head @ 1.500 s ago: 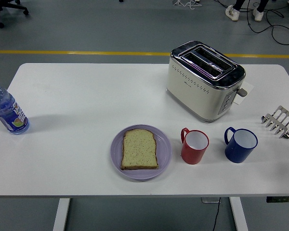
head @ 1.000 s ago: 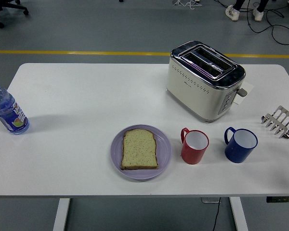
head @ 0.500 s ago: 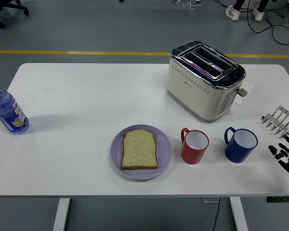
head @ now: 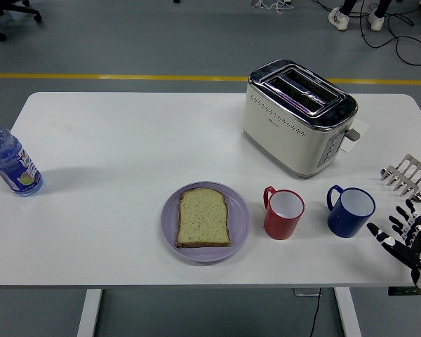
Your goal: Pick up the cup,pour liquid into bread,place the cup on the desk
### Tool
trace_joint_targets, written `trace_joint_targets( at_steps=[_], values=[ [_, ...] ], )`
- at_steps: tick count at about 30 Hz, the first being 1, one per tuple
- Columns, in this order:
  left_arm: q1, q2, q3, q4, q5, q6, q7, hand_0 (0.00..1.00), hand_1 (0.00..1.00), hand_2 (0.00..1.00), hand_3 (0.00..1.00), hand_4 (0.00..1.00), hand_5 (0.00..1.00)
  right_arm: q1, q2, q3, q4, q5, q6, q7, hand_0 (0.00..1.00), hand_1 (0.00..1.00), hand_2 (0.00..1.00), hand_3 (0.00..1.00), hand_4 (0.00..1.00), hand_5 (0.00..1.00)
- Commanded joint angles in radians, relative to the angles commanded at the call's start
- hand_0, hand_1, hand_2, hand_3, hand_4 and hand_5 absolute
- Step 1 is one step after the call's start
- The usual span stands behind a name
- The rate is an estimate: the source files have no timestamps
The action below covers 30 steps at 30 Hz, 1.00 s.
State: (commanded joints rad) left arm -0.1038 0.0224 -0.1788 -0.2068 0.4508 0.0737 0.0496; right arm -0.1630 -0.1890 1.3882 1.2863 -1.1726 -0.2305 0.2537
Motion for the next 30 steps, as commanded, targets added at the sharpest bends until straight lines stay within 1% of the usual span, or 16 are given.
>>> trace_joint_targets(
  at_steps=[3,4,9,10,15,16,20,26,30],
  values=[
    [0.001,-0.001,0.002,0.0,0.0,0.0,0.0,0.641,0.652,0.662,0.564,0.328,0.839,0.007,0.007,-0.013,-0.018,-0.011,-0.012,0.007,0.94,0.885,0.983,0.998,0.998,0.196],
    [0.001,-0.001,0.003,0.0,0.0,0.0,0.0,0.641,0.653,0.663,0.565,0.329,0.84,0.011,0.011,-0.019,-0.025,-0.013,-0.016,0.01,0.944,0.885,0.983,0.998,0.998,0.164],
    [0.004,-0.001,0.007,0.0,-0.004,0.0,0.0,0.641,0.653,0.663,0.565,0.329,0.84,0.028,0.021,-0.044,-0.053,-0.012,-0.031,0.024,0.944,0.885,0.983,0.998,0.998,0.164],
    [0.005,-0.002,0.009,0.001,-0.005,0.0,0.0,0.641,0.653,0.663,0.566,0.327,0.839,0.033,0.024,-0.049,-0.061,-0.011,-0.033,0.027,0.942,0.884,0.981,0.998,0.998,0.187],
    [0.009,-0.002,0.012,0.001,-0.007,0.0,0.001,0.641,0.653,0.663,0.566,0.327,0.839,0.05,0.032,-0.064,-0.085,-0.007,-0.038,0.034,0.942,0.884,0.981,0.998,0.998,0.187],
    [0.01,-0.002,0.013,0.001,-0.008,0.0,0.001,0.641,0.653,0.663,0.565,0.327,0.838,0.054,0.034,-0.067,-0.091,-0.006,-0.038,0.035,0.938,0.885,0.978,0.998,0.998,0.172],
    [0.012,-0.002,0.014,0.001,-0.008,0.0,0.001,0.641,0.653,0.663,0.565,0.327,0.838,0.064,0.04,-0.073,-0.106,-0.005,-0.04,0.039,0.938,0.885,0.978,0.998,0.998,0.172],
    [0.013,-0.003,0.014,0.001,-0.008,0.0,0.001,0.641,0.653,0.664,0.563,0.327,0.837,0.093,0.05,-0.086,-0.135,0.007,-0.055,0.055,0.94,0.887,0.979,0.998,0.998,0.163],
    [0.012,-0.002,0.011,0.001,-0.007,0.0,0.001,0.641,0.651,0.663,0.563,0.326,0.836,0.121,0.065,-0.093,-0.159,0.015,-0.067,0.072,0.944,0.885,0.981,0.998,0.998,0.157]
  ],
)
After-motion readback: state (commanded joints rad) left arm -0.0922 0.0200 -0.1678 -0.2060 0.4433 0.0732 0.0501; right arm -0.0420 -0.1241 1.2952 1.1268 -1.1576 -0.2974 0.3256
